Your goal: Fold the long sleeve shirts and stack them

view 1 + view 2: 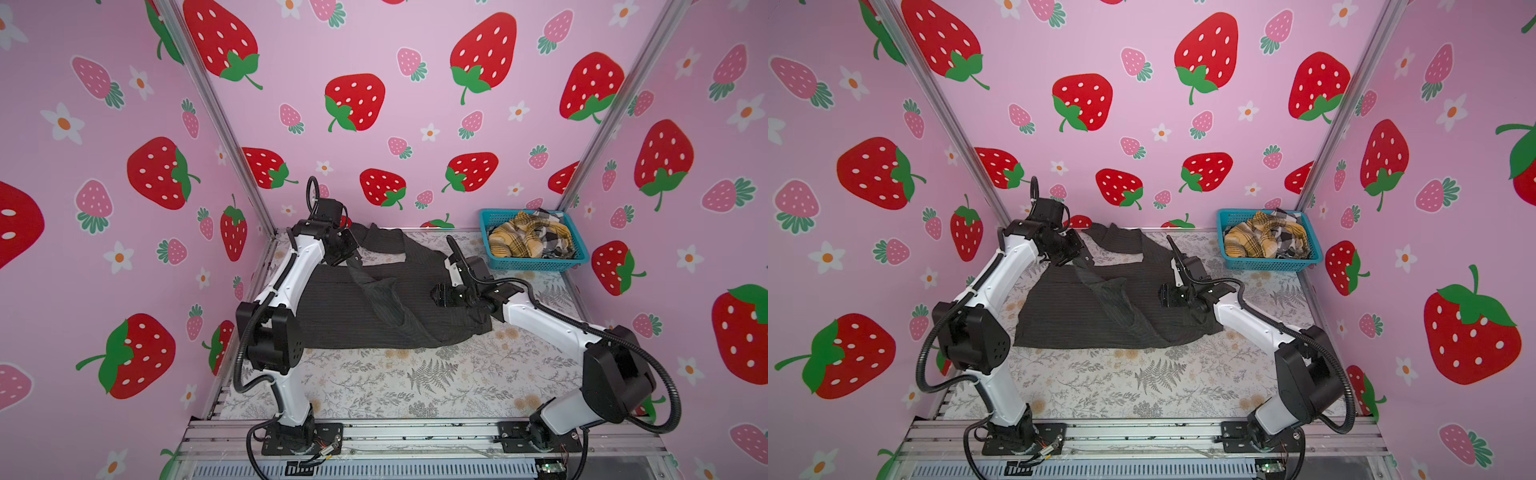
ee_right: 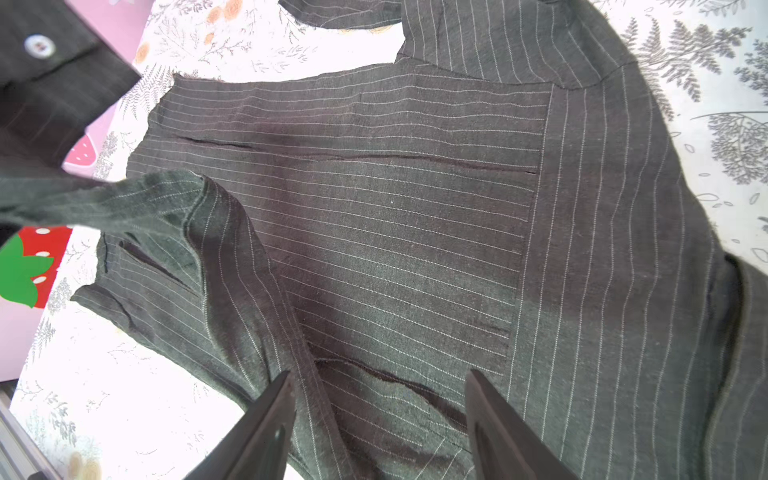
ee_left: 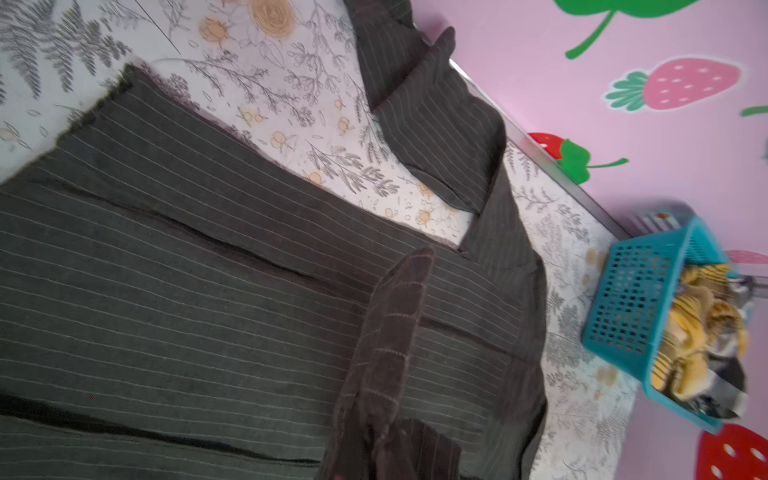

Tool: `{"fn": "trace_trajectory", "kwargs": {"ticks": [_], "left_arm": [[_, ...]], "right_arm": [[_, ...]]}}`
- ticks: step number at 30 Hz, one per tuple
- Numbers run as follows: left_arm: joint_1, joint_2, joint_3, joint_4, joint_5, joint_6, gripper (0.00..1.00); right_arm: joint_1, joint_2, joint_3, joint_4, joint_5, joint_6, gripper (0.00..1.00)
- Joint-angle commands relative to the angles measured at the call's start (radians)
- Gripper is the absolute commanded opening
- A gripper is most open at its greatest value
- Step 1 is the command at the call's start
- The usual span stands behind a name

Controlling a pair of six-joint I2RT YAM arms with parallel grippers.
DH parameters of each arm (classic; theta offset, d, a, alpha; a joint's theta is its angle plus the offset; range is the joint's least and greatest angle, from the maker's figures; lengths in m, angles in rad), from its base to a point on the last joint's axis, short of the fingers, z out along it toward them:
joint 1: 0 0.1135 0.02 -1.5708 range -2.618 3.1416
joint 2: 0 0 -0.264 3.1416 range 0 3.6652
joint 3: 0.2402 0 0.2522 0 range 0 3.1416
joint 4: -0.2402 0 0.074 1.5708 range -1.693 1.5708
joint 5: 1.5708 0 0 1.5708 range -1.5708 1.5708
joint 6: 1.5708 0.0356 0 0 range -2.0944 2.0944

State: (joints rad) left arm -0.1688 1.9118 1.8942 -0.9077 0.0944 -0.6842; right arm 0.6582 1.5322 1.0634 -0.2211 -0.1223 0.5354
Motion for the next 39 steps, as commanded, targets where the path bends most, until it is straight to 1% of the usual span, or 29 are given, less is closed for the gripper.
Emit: {"fn": "trace_trajectory", "kwargs": {"ticks": [1, 4, 6, 8, 10, 12, 14, 17, 18, 20, 24, 26, 28, 32, 35, 39], "left_arm": [[-0.014, 0.037, 0.082, -0.227, -0.091, 0.019, 0.00], [-0.015, -0.031, 0.044, -0.118, -0.050, -0.031, 0.00], [-0.018, -0.066, 0.038, -0.044, -0.009, -0.071, 0.00], [-0.023, -0.055, 0.086, -0.025, 0.024, -0.085, 0.00], [-0.024, -0.044, 0.101, 0.028, 0.101, -0.089, 0.00], [-0.024, -0.051, 0.055, 0.126, 0.186, -0.098, 0.00], [-0.024, -0.071, -0.006, 0.224, 0.255, -0.111, 0.00], [-0.024, -0.088, -0.044, 0.301, 0.307, -0.124, 0.00], [-0.024, -0.088, -0.031, 0.295, 0.307, -0.120, 0.00], [-0.024, -0.086, 0.003, 0.250, 0.266, -0.102, 0.00], [-0.021, -0.031, 0.127, 0.038, 0.130, -0.020, 0.00], [-0.021, 0.007, 0.172, -0.065, 0.086, 0.017, 0.00], [-0.018, 0.038, 0.186, -0.141, 0.050, 0.045, 0.00], [-0.020, 0.046, 0.141, -0.148, 0.070, 0.057, 0.00], [-0.023, 0.019, 0.117, -0.117, 0.056, 0.057, 0.00], [-0.021, 0.009, 0.124, -0.093, 0.051, 0.049, 0.00]], "right_arm": [[0.010, -0.011, -0.047, 0.074, -0.071, -0.008, 0.69], [0.044, 0.005, -0.039, 0.119, -0.134, -0.043, 0.79], [0.080, 0.036, -0.011, 0.099, -0.104, -0.082, 0.84], [0.111, 0.077, 0.015, 0.052, -0.028, -0.101, 0.86], [0.141, 0.092, 0.016, 0.033, -0.007, -0.098, 0.86], [0.179, 0.092, 0.009, 0.042, 0.023, -0.080, 0.88], [0.195, 0.103, 0.020, 0.031, 0.064, -0.065, 0.89], [0.192, 0.102, 0.027, 0.024, 0.103, -0.011, 0.88], [0.192, 0.091, 0.026, 0.026, 0.111, 0.005, 0.88], [0.192, 0.068, 0.024, 0.029, 0.107, 0.025, 0.88], [0.192, 0.053, 0.050, -0.009, 0.103, 0.040, 0.86], [0.192, 0.055, 0.065, -0.037, 0.114, 0.041, 0.85], [0.192, 0.055, 0.081, -0.068, 0.128, 0.036, 0.84], [0.190, 0.034, 0.055, -0.059, 0.165, 0.013, 0.84], [0.184, 0.039, 0.038, -0.025, 0.148, 0.006, 0.84], [0.183, 0.067, 0.041, -0.017, 0.148, 0.001, 0.82]]}}
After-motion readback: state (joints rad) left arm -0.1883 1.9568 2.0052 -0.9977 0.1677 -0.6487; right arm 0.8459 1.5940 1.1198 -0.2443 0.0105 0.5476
